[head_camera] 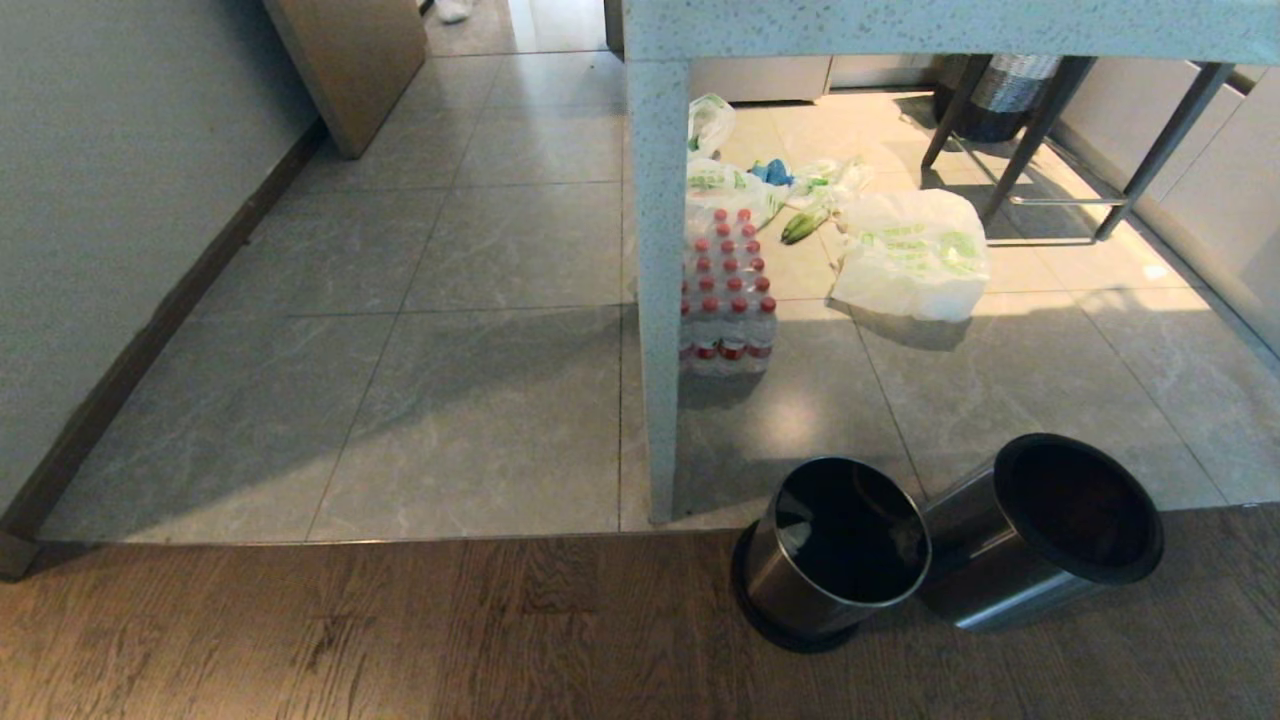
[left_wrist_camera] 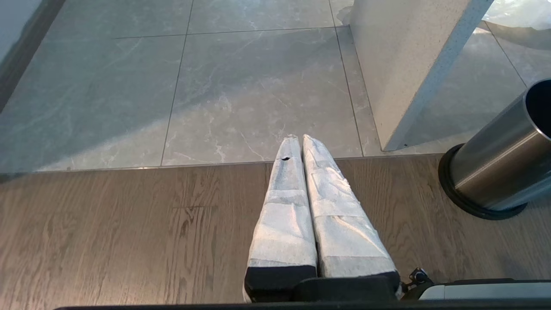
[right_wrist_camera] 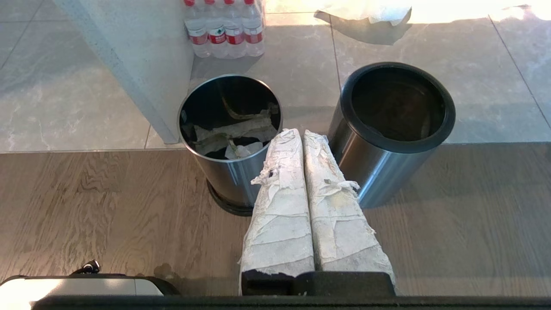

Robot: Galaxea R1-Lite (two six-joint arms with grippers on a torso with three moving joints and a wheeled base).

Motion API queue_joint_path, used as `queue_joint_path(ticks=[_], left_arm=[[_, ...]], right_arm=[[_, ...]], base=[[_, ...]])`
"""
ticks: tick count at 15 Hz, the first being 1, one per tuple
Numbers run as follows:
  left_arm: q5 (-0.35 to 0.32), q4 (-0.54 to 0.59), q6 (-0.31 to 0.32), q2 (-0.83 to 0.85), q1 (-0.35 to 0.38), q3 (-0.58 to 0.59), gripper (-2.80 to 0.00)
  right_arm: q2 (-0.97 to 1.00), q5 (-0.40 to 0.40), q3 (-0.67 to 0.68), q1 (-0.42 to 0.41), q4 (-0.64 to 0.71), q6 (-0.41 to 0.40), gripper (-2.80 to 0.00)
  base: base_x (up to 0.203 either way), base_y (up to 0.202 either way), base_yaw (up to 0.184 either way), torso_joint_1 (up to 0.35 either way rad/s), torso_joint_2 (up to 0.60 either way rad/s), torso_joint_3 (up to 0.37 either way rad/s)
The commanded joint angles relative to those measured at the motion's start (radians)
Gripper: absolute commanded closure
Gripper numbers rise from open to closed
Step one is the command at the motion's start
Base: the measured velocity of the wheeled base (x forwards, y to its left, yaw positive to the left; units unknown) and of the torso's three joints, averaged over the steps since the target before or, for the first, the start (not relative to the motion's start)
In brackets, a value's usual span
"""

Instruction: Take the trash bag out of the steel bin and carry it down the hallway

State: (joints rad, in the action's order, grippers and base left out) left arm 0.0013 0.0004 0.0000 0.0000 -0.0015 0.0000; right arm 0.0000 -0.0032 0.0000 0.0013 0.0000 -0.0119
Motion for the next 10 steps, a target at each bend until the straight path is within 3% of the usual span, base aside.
queue_joint_path(ticks=[1,10], left_arm=[[0.0,0.0,0.0,0.0,0.0,0.0,0.0],[0.0,0.0,0.0,0.0,0.0,0.0,0.0]], right_arm=[[0.0,0.0,0.0,0.0,0.0,0.0,0.0],[0.0,0.0,0.0,-0.001,0.002,0.001,0.0]], base=[[0.0,0.0,0.0,0.0,0.0,0.0],[0.0,0.0,0.0,0.0,0.0,0.0]])
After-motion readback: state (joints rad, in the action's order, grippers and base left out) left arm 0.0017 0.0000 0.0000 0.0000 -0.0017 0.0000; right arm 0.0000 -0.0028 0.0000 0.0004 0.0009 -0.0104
